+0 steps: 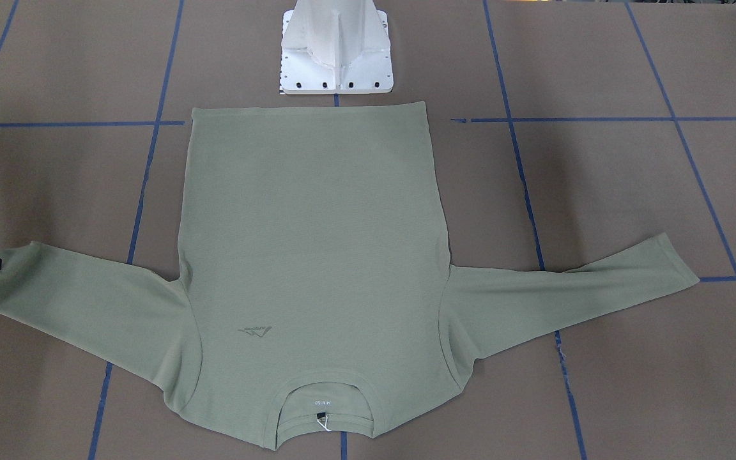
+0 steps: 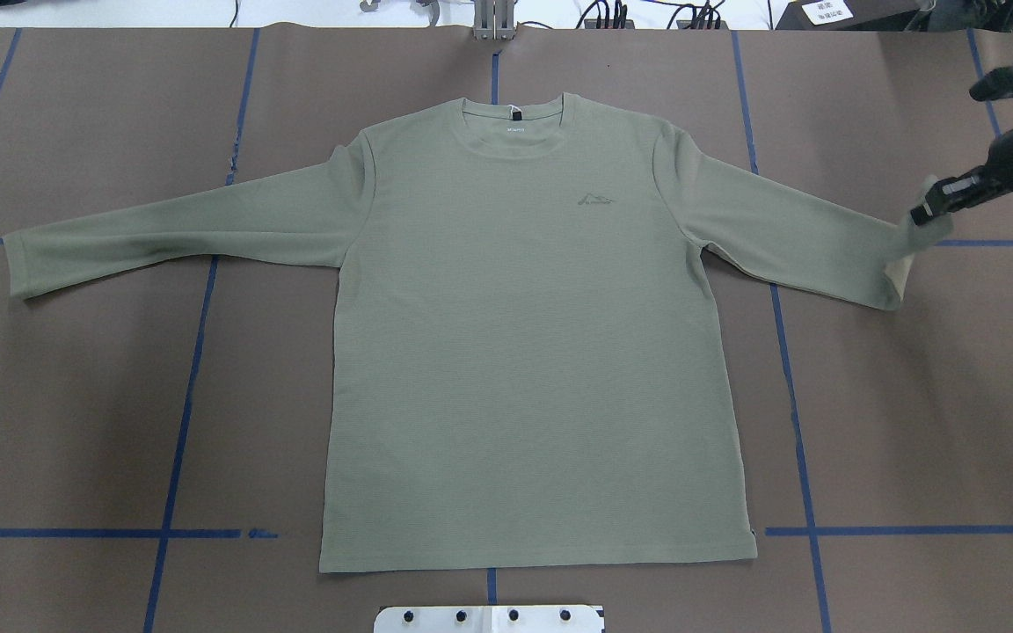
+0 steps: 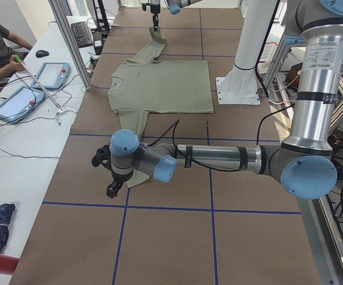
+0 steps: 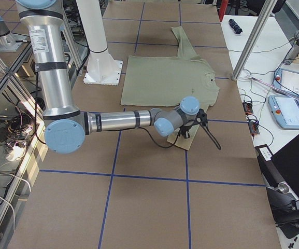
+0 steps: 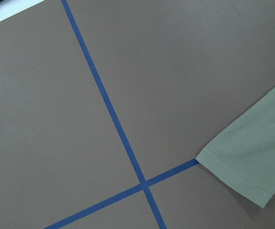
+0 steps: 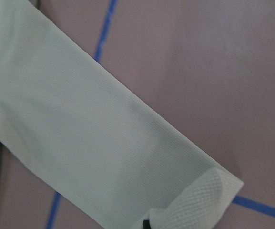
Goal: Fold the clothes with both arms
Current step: 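Carry the sleeve with the right gripper across the shirt toward the collar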
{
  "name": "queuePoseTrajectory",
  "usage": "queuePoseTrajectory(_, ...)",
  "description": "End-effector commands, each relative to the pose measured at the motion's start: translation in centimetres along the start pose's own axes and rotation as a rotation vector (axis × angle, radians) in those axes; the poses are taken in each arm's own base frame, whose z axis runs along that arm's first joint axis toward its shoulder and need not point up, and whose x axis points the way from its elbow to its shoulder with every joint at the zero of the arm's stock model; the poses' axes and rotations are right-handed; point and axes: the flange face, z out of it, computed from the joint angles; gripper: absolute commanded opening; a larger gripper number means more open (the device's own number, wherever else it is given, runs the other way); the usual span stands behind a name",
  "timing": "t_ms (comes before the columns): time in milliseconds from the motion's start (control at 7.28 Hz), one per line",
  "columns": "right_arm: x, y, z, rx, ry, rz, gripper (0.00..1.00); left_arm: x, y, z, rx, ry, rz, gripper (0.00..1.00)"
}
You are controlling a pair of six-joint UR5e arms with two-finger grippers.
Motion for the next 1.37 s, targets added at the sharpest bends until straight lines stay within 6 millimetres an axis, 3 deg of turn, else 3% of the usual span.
queuePoseTrajectory(0, -15.4, -9.2, -1.0, -0.011, -0.057, 0.009, 0.0, 0.2, 0.1, -0.2, 0.002, 0.001, 0.004, 1.0)
queuePoseTrajectory(137, -22.6, -11.5, -0.3, 0.01, -0.064, -0.006, 0.0, 0.2, 0.2, -0.1, 0.0, 0.001, 0.001, 1.0)
queuePoseTrajectory(412, -34.4, -14.7, -0.9, 0.062, -0.075, -0.013, 0.0, 0.1, 0.1, -0.1, -0.002, -0.002, 0.001, 1.0)
queuePoseTrajectory(550, -41.2, -14.3, -0.6, 0.067, -0.118, 0.027, 0.0, 0.1, 0.1, -0.1, 0.0, -0.002, -0.002, 1.0)
queuePoseTrajectory(687, -47.8, -13.0, 1.4, 0.108, -0.106, 0.031, 0.0, 0.0, 0.0, 0.0, 0.0, -0.002, -0.002, 1.0)
queuePoseTrajectory(825, -52.8, -10.4, 5.7, 0.153, -0.051, -0.013, 0.0, -0.1, 0.1, 0.1, -0.003, -0.002, -0.004, 1.0)
queuePoseTrajectory(962, -55.0, -9.3, 8.3, 0.166, -0.016, -0.03, 0.0, -0.1, 0.2, 0.1, -0.004, 0.0, -0.007, 1.0)
queuePoseTrajectory(1237, -57.4, -7.0, 10.5, 0.164, -0.008, -0.048, 0.0, -0.1, 0.4, 0.2, -0.006, 0.0, -0.009, 1.0)
